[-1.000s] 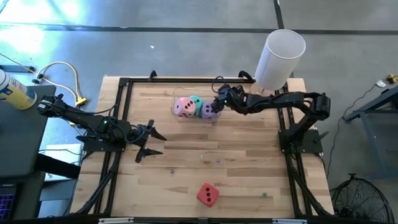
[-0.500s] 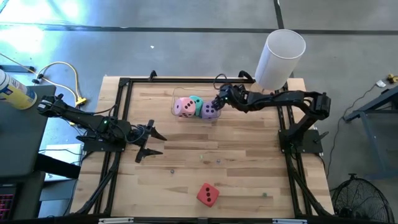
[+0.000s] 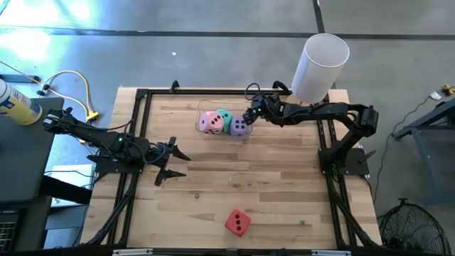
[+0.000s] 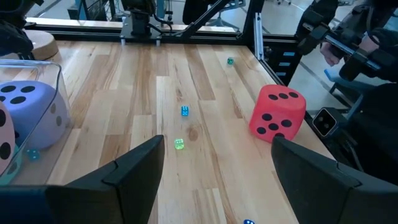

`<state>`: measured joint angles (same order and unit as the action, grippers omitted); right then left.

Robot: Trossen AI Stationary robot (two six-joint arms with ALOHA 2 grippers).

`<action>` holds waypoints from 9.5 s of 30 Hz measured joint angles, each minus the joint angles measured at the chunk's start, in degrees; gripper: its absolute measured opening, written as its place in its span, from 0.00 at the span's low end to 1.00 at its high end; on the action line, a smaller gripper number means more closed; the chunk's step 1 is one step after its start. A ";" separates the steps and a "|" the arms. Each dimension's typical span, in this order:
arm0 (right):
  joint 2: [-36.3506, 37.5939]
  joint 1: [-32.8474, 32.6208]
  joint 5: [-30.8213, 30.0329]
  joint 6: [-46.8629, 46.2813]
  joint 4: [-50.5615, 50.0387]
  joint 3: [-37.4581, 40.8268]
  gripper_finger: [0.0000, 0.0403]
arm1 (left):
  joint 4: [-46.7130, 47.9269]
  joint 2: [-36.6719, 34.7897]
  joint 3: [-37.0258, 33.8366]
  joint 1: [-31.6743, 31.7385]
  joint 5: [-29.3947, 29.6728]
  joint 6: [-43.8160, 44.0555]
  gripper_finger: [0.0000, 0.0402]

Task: Pick & Place Dice
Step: Put the black dice into the transparent bin, then put the green dice into the transparent bin, then put the dark blue dice into the transparent bin

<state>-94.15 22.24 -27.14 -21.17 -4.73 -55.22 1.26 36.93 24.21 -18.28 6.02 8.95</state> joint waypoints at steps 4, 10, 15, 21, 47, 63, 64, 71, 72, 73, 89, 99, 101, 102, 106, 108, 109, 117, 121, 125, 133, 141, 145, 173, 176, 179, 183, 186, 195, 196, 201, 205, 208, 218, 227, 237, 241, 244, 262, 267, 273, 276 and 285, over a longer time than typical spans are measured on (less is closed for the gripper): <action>0.00 0.00 2.18 0.00 1.06 0.00 0.70 | 0.00 0.00 0.00 0.00 0.02 0.00 0.71; 0.10 -1.26 2.17 4.25 2.91 0.00 0.70 | 0.00 0.00 0.00 0.00 0.01 0.00 0.71; 4.40 -5.02 1.49 10.69 6.13 -0.02 0.70 | 0.16 0.00 0.00 0.00 0.00 0.00 0.71; 12.31 -12.82 0.21 16.54 3.82 -0.02 0.70 | 0.55 0.00 0.00 0.00 0.01 0.00 0.71; 20.35 -57.73 32.17 -42.66 -44.38 -0.02 0.68 | 1.27 -0.01 0.00 0.00 0.00 1.62 0.71; 2.45 -71.42 40.52 -62.81 -38.83 0.00 0.59 | 1.32 -0.02 0.00 -0.02 0.00 3.72 0.71; 1.48 -71.55 42.12 -63.60 -37.94 0.00 0.58 | 1.33 -0.01 0.00 0.00 0.00 4.55 0.71; -2.60 -72.15 43.83 -63.09 -32.01 -0.02 0.58 | 1.36 -0.02 0.00 0.00 0.00 8.23 0.71; -2.77 -72.07 43.80 -63.57 -32.41 -0.02 0.58 | 1.36 -0.02 0.00 -0.01 0.00 8.24 0.71; -2.86 -72.01 43.72 -64.19 -32.98 0.00 0.58 | 1.36 -0.02 0.00 0.00 0.00 8.25 0.71; -2.89 -70.14 41.81 -68.05 -35.54 0.00 0.58 | 1.36 -0.02 0.00 0.00 0.00 7.45 0.71; -2.86 -70.66 42.08 -70.59 -36.00 0.00 0.58 | 1.36 -0.01 0.00 -0.01 0.02 7.63 0.71; -2.86 -70.67 42.14 -70.77 -35.98 0.00 0.58 | 1.36 -0.01 0.00 -0.01 0.01 7.63 0.71; -2.86 -70.66 42.11 -70.77 -35.96 0.00 0.58 | 1.36 -0.02 0.00 -0.01 0.00 7.63 0.71; -3.32 -70.63 42.22 -70.77 -35.79 0.00 0.58 | 1.36 -0.02 0.00 0.00 0.00 7.63 0.71; -4.14 -70.84 42.86 -70.77 -35.64 -0.02 0.58 | 1.36 -0.02 0.00 0.00 0.02 7.63 0.71; -4.61 -70.98 43.51 -70.76 -35.47 0.00 0.58 | 1.36 -0.02 0.00 0.00 0.00 7.63 0.71; -6.58 -70.99 44.36 -69.04 -34.75 0.00 0.58 | 1.33 -0.01 0.00 0.00 0.00 7.61 0.71; -6.57 -70.92 43.81 -68.81 -34.80 -0.02 0.58 | 1.34 -0.01 0.00 -0.01 0.01 7.61 0.71; -6.57 -70.89 43.67 -68.57 -34.80 -0.02 0.58 | 1.33 -0.01 -0.01 -0.01 0.01 7.61 0.71; -6.57 -70.88 43.99 -67.07 -34.83 -0.02 0.46 | 1.34 -0.01 -0.02 -0.01 0.01 7.58 0.71; -6.56 -70.88 42.63 -65.57 -34.82 -0.02 0.37 | 1.33 -0.02 -0.02 -0.02 0.02 7.56 0.71; -6.56 -70.88 42.50 -64.40 -34.67 -0.02 0.36 | 1.34 -0.01 -0.02 -0.01 0.01 7.56 0.71; -4.35 -60.84 34.12 -42.48 -47.40 -5.36 0.08 | 1.27 -0.02 -0.02 -0.01 0.02 7.50 0.71; -4.34 -57.11 28.21 -36.10 -55.84 -10.97 0.08 | 1.28 0.00 -0.02 0.00 0.01 7.70 0.71; -4.31 -53.20 21.93 -29.09 -61.75 -17.39 0.08 | 1.29 0.00 -0.02 0.00 0.00 8.50 0.71; -4.25 -47.90 11.63 -16.10 -65.04 -25.77 0.08 | 1.27 0.00 -0.02 -0.01 0.02 7.69 0.71; -4.20 -42.95 5.61 -2.44 -62.66 -29.91 0.09 | 1.27 0.00 -0.02 0.00 0.02 5.90 0.71; -4.22 -21.29 5.64 23.18 -42.01 -30.75 0.09 | 1.29 -0.02 -0.02 -0.26 0.17 -0.61 0.71; -4.31 -18.79 6.91 24.37 -39.47 -30.25 0.09 | 1.29 -0.01 -0.02 -0.27 0.17 -1.29 0.71; -4.63 -8.65 12.12 23.98 -32.02 -28.34 0.09 | 1.31 -0.01 -0.02 -0.26 0.20 -1.67 0.71; -4.63 -4.62 16.97 23.25 -27.67 -25.46 0.10 | 1.31 -0.02 -0.02 -0.26 0.22 -1.64 0.71; -4.63 -3.49 18.73 21.59 -22.41 -23.54 0.14 | 1.31 -0.02 -0.02 -0.26 0.22 -1.67 0.71; -4.63 -3.32 18.24 21.46 -17.26 -19.91 0.28 | 1.31 0.00 -0.02 -0.26 0.24 -1.62 0.71; -4.63 -2.52 18.47 16.35 -17.44 -19.87 0.46 | 1.31 -0.01 -0.02 -0.26 0.22 -1.43 0.71; -4.63 -2.26 20.23 13.73 -19.01 -19.87 0.63 | 1.31 -0.01 -0.02 -0.26 0.22 -1.44 0.71; -4.63 -2.82 19.24 14.84 -18.99 -19.89 0.65 | 1.31 -0.02 -0.02 -0.26 0.23 -1.46 0.71; -4.13 -3.50 18.68 15.38 -19.03 -19.89 0.64 | 1.31 0.00 -0.02 -0.26 0.22 -1.59 0.71; 13.27 -20.86 11.64 18.07 -17.73 -19.98 0.57 | 6.94 13.78 -0.11 -4.07 2.59 0.92 0.71; 13.80 -28.48 16.54 17.96 -17.80 -19.98 0.57 | 0.27 23.87 -0.07 -7.28 3.11 0.94 0.71; 11.94 -37.67 16.90 17.97 -17.32 -19.96 0.57 | -8.95 35.25 -0.01 -11.67 3.08 4.87 0.71; 9.99 -41.91 16.59 18.07 -16.00 -19.98 0.57 | -13.11 40.21 -0.01 -13.12 3.15 6.34 0.71; 3.46 -51.38 12.14 18.38 -10.29 -19.93 0.57 | -22.68 50.11 0.04 -15.45 6.03 8.82 0.71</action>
<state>-90.69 -29.14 -15.00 -2.79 -15.02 -75.16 -21.42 87.04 24.25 -33.74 12.05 17.77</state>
